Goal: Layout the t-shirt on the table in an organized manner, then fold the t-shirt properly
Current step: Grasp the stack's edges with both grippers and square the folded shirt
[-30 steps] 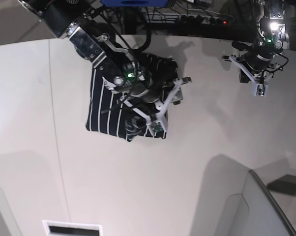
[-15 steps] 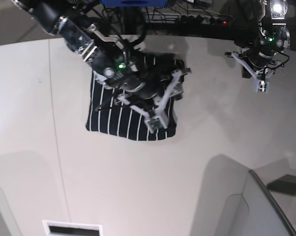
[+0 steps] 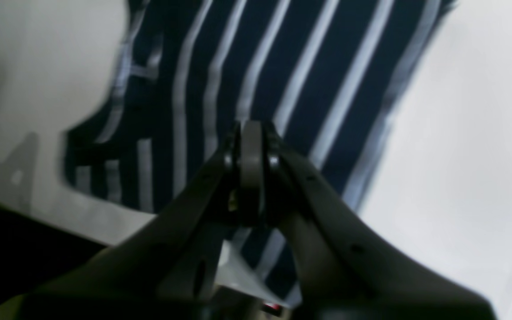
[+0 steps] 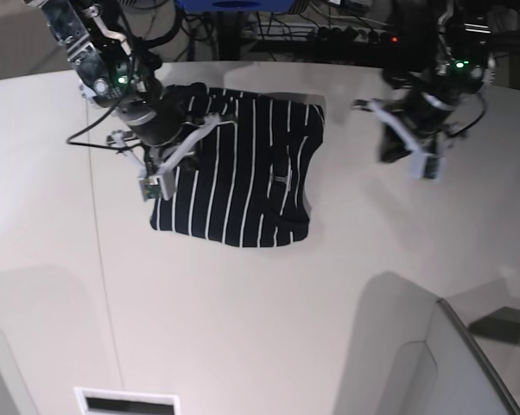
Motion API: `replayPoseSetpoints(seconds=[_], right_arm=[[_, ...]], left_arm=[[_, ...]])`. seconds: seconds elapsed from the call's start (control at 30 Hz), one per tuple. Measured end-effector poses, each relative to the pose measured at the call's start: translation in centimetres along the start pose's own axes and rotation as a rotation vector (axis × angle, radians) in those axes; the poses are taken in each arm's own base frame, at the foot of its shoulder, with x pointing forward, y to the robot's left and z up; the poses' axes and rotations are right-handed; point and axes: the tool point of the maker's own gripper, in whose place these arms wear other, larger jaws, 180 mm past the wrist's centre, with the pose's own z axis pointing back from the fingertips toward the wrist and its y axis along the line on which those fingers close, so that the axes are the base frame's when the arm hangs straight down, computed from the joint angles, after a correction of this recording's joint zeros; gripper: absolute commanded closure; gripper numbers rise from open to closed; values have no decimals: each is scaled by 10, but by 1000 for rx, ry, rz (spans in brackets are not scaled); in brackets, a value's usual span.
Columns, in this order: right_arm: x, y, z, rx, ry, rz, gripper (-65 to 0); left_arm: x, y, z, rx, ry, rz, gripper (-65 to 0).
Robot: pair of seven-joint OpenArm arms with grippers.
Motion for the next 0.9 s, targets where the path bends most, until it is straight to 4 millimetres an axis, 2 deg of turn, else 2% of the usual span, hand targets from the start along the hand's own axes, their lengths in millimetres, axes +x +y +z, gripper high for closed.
replayPoseSetpoints(seconds=[0.1,0.17,0.23,0.3,0.4,0.47,0.53,0.6,0.67,0.9], right_arm=[[-7,-14,4,-34,12,10,-8],[-10,-15,5,-34,17,16,-8],[-10,-13,4,-29,15,13,-8],[-11,-17,7,-36,13,0,-8],[-19,-39,15,-99,20,-32,-8],[-15,-43,20,-108,-16,-35,-8],[-8,-34,21,-66,-69,-13,-8],[-13,-19,21,11,-59,20,-8],[-23,-15,17,37,-34,23,-8],[-63,-27,-7,-8,64,-11,-8]], left_arm=[[28,-62,-26,-132,-59,36,0],[41,-93,-44,-197,-78,56,0],[41,-116,-61,-244,-57,49,0],[35,-129,-77,-268,-14,51,0],[23,-133,-100,-272,34,61,0],[12,-121,-112,-223,37,36,0],[-8,-111,-118,-186,79,3,0],[-28,-105,-120,-160,121,-31,0],[-33,-105,-119,-156,124,-36,0],[-35,-97,-118,-148,131,-70,0]])
